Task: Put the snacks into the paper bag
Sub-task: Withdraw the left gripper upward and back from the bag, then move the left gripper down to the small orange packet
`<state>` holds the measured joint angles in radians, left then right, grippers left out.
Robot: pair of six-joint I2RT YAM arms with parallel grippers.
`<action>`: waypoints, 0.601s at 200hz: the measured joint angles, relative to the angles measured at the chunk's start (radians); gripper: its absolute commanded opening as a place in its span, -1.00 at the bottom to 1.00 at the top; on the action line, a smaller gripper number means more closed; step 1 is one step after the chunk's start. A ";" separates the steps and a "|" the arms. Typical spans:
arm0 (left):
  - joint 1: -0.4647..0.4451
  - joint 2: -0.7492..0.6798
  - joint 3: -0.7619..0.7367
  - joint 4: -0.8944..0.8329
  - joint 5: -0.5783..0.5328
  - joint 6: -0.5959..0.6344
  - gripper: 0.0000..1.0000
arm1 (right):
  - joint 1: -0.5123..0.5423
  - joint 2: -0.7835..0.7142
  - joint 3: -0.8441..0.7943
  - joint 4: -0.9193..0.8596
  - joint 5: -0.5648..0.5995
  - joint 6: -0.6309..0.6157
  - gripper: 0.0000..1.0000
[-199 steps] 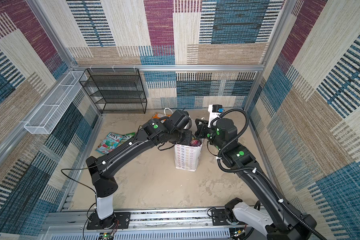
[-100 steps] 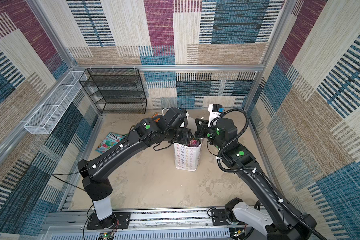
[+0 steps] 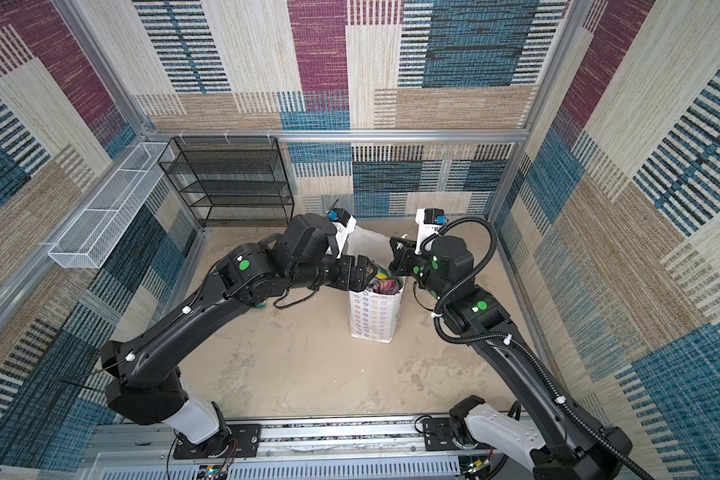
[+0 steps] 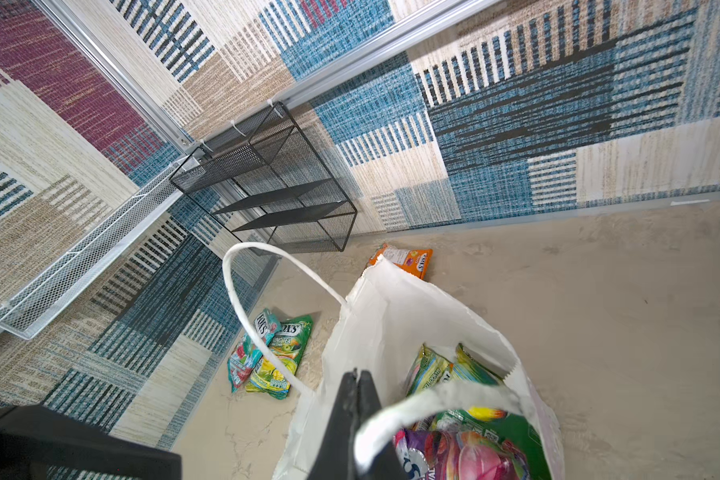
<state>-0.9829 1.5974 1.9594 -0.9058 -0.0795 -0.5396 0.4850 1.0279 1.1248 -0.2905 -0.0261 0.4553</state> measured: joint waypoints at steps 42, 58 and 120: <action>0.007 -0.161 -0.172 0.103 -0.047 0.019 0.94 | 0.000 0.010 0.000 0.000 0.000 0.000 -0.96; 0.013 -0.222 -0.240 0.137 -0.057 0.022 0.99 | 0.000 0.013 0.000 0.001 -0.001 0.000 -0.97; 0.108 -0.405 -0.470 0.223 -0.104 0.015 0.99 | 0.000 0.009 0.000 0.001 -0.001 0.001 -0.98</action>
<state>-0.8745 1.1927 1.4899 -0.6830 -0.1833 -0.5243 0.4850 1.0367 1.1248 -0.2897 -0.0273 0.4564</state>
